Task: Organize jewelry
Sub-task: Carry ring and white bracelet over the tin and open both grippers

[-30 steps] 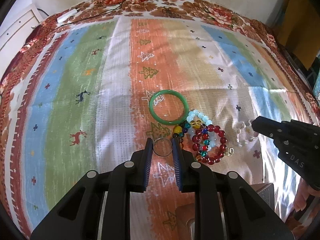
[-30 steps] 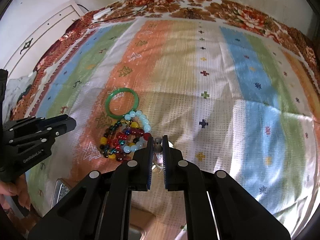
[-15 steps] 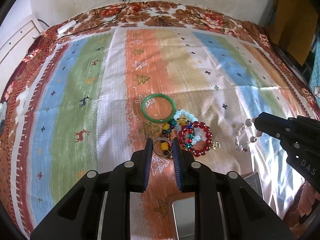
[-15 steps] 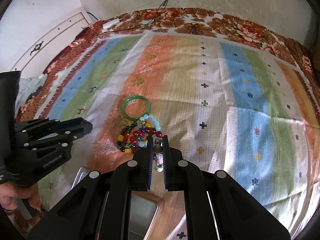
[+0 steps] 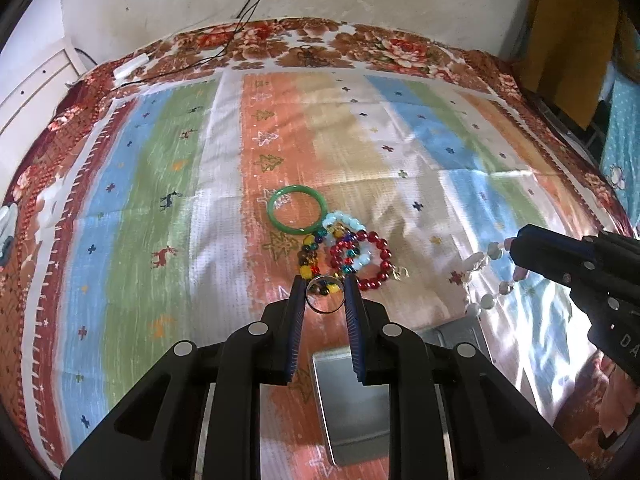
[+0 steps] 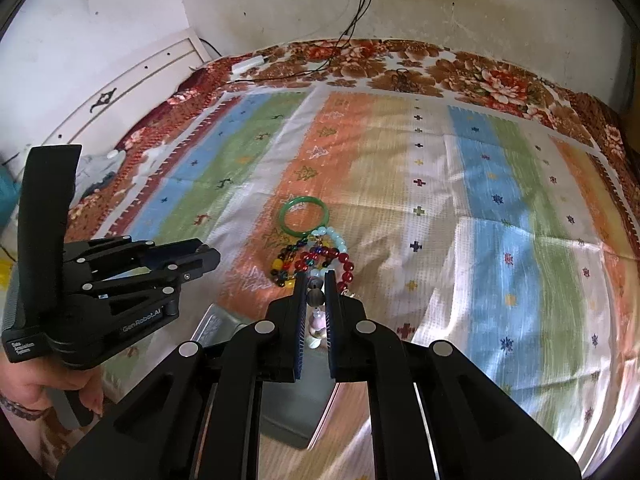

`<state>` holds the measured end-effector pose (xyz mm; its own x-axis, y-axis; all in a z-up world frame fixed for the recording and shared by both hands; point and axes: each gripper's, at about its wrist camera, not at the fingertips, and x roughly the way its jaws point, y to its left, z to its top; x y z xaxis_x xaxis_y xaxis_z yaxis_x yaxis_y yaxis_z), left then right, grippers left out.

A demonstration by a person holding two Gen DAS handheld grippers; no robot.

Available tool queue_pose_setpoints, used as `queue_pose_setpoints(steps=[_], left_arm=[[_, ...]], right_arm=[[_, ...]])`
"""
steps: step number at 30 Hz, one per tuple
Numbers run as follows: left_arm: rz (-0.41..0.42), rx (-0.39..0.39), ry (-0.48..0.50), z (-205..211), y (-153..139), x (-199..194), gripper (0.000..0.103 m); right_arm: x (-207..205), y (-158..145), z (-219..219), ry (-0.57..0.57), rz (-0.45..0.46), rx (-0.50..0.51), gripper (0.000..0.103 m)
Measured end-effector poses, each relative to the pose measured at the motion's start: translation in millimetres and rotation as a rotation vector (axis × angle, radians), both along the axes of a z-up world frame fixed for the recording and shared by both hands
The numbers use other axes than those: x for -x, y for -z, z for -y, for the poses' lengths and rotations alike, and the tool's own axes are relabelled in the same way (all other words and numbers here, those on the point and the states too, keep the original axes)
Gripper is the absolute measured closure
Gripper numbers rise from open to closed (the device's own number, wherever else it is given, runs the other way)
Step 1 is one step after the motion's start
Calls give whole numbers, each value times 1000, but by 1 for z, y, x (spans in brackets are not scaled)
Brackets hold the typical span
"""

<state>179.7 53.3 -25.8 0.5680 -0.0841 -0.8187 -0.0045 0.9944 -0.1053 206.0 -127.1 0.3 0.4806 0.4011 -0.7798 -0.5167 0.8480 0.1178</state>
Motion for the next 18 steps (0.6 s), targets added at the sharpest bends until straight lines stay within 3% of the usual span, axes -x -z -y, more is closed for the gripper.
queue_pose_setpoints(steps=[18], left_arm=[[0, -5, 49, 16, 4, 50, 84]], right_arm=[[45, 12, 11, -39, -45, -16, 93]])
